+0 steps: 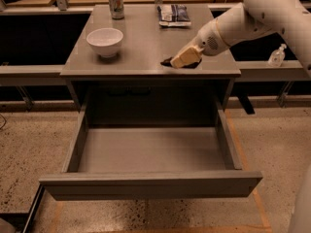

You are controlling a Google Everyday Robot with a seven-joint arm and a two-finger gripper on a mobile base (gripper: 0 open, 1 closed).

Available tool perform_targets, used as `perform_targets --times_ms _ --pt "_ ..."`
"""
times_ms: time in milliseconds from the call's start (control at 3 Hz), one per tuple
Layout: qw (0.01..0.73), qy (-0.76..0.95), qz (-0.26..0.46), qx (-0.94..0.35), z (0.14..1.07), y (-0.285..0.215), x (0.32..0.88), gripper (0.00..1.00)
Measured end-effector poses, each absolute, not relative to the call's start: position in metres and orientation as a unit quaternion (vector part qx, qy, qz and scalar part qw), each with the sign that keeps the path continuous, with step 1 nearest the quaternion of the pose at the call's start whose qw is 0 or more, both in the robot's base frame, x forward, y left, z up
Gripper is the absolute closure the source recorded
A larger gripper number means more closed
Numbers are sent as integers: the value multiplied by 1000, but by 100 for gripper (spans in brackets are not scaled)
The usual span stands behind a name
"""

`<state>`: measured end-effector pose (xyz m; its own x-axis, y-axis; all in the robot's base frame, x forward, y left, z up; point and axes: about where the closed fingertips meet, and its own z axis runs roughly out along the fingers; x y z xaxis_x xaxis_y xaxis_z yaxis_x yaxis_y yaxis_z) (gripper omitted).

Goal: Place rxbar chocolate into top drawer

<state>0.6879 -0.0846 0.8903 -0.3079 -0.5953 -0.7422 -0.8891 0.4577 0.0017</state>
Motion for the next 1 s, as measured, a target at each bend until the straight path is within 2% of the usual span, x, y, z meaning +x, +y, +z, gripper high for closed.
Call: perform_targets --times_ms 333,1000 --pt "314 783 225 -488 881 -86 671 100" --pt "279 770 181 -544 874 -69 662 100"
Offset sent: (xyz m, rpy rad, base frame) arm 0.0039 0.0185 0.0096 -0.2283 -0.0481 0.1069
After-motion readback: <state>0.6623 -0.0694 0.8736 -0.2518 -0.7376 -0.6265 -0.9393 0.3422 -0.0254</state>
